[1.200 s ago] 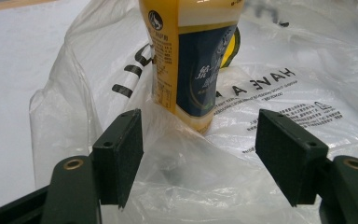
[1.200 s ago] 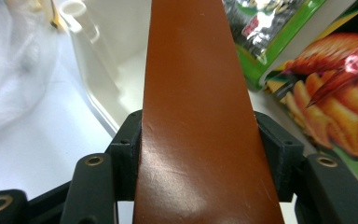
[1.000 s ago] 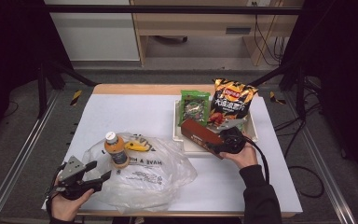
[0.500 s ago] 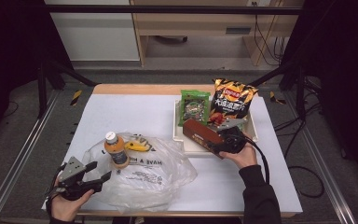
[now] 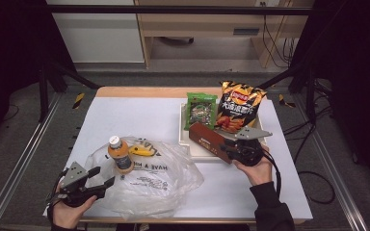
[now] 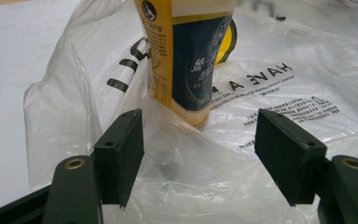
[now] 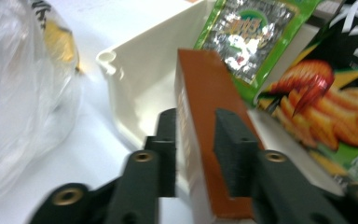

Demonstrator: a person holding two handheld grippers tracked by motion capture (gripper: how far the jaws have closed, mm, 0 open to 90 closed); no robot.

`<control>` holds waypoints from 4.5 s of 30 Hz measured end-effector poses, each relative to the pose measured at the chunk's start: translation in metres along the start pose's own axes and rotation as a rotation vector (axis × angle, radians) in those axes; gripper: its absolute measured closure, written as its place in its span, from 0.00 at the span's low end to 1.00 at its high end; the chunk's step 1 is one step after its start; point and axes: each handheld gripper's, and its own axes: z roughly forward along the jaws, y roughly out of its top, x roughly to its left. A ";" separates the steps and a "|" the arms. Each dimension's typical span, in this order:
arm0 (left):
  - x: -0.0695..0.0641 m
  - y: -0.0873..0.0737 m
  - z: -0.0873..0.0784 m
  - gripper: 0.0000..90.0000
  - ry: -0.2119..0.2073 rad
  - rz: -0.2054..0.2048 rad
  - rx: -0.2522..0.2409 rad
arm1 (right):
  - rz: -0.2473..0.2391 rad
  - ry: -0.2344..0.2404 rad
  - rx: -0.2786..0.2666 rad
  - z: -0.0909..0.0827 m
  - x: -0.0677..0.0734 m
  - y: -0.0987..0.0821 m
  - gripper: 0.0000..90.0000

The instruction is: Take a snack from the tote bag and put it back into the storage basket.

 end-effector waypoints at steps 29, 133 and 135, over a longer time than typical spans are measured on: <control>0.000 -0.001 0.002 0.37 0.000 0.005 0.013 | 0.121 -0.151 0.075 0.010 -0.016 -0.052 0.99; 0.003 0.007 -0.010 0.38 -0.007 -0.023 -0.061 | 0.143 -0.259 -0.114 0.000 -0.021 -0.051 0.69; 0.004 0.011 -0.013 0.38 -0.003 -0.021 -0.076 | 0.146 -0.243 -0.121 -0.004 -0.019 -0.051 0.66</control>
